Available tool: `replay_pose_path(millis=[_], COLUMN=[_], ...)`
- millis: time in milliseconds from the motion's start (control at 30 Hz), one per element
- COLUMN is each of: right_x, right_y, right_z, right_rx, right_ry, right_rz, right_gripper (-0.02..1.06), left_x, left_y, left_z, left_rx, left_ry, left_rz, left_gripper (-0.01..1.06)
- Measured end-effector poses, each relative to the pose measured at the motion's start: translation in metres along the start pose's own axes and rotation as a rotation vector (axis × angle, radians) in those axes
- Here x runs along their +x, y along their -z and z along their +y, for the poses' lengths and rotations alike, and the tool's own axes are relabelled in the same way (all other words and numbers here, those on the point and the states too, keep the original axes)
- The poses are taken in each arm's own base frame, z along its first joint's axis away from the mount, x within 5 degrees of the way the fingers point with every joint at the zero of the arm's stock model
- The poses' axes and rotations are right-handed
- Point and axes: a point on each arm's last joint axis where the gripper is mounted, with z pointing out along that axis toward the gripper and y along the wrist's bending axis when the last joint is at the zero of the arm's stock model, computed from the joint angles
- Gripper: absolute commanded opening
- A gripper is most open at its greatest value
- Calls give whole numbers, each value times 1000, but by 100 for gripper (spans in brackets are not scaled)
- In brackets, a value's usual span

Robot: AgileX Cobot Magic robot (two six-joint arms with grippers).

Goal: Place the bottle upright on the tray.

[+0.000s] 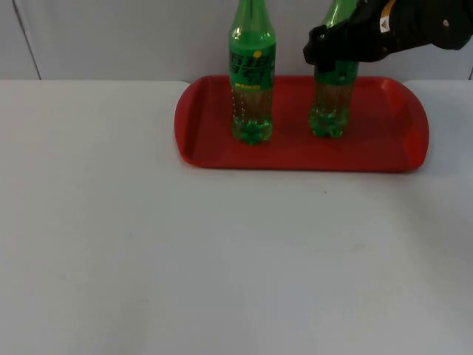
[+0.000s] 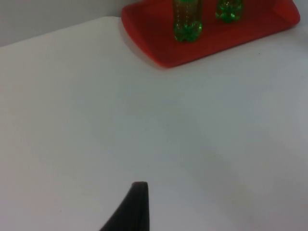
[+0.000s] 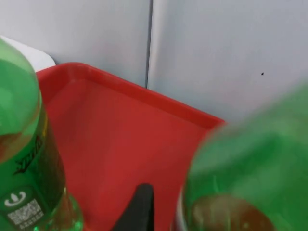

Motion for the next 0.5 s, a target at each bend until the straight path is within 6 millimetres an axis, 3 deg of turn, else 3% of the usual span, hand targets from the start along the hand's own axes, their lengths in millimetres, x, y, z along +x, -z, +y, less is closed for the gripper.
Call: replay_pose_path(millis=[100, 167, 500], right_x=[1, 1, 10], right_y=[0, 0, 4], right_z=[0, -1, -6], right_rx=[3, 6, 62], right_ry=[0, -6, -77], right_rz=[8, 14, 142], right_gripper=[92, 105, 105], left_x=[0, 0, 0], left_y=[0, 0, 0], left_z=[0, 0, 0], left_rx=[0, 0, 0], left_ry=[0, 0, 0], left_rz=[0, 0, 0], left_gripper=[101, 101, 101])
